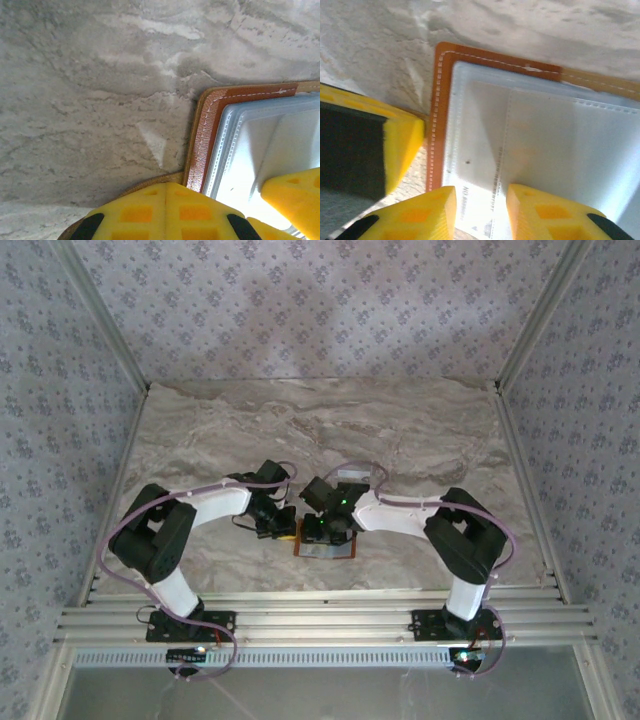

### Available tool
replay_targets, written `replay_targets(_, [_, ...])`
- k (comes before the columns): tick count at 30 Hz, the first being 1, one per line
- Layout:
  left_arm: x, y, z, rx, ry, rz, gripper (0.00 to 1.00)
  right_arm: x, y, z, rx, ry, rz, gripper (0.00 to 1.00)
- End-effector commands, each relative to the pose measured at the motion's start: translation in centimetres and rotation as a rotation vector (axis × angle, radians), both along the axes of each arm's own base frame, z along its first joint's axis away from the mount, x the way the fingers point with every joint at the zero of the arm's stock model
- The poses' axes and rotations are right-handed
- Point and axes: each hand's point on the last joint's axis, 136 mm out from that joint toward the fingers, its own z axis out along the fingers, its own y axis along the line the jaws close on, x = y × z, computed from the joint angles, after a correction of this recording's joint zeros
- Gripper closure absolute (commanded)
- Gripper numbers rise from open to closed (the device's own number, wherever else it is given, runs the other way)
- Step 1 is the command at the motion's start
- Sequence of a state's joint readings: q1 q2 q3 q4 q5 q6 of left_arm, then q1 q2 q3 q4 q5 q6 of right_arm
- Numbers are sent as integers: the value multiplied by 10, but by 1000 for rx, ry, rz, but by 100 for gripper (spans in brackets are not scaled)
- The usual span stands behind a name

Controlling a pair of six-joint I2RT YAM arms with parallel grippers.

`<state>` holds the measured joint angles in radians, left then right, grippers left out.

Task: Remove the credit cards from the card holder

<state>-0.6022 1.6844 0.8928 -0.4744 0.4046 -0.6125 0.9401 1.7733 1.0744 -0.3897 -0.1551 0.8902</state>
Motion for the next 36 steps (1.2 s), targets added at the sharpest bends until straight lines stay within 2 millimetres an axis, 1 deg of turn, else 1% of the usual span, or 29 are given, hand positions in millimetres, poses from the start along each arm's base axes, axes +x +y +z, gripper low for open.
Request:
replay_targets(1, [-14, 11, -14, 59, 50, -12, 94, -5, -35, -5, -175, -5, -20, 63])
replay_targets(3, [-14, 11, -14, 61, 52, -11, 94, -4, -40, -1, -204, -20, -22, 62])
replay_targets(10, [-14, 11, -12, 63, 51, -12, 94, -2, -64, 13, -327, -59, -39, 55])
replay_targets(14, [-12, 10, -10, 61, 47, -11, 94, -5, -79, 20, -383, -64, -50, 53])
replay_targets(18, [-11, 8, -6, 58, 43, -13, 94, -5, -92, 22, -423, -77, -53, 53])
replay_targets(22, [-9, 4, 2, 53, 30, -20, 93, -7, -101, 17, -435, -68, -60, 53])
replay_targets(25, [-7, -3, 11, 42, 16, -27, 94, -8, -105, 10, -428, -55, -64, 54])
replay_targets(28, [-6, -10, 19, 33, 0, -36, 94, -9, -108, 10, -427, -52, -64, 56])
replay_targets(33, [-4, -22, 29, 25, -21, -47, 93, -5, -107, 22, -395, -82, -65, 58])
replay_targets(36, [-4, -28, 30, 20, -23, -54, 93, -3, -97, 30, -328, -87, -53, 59])
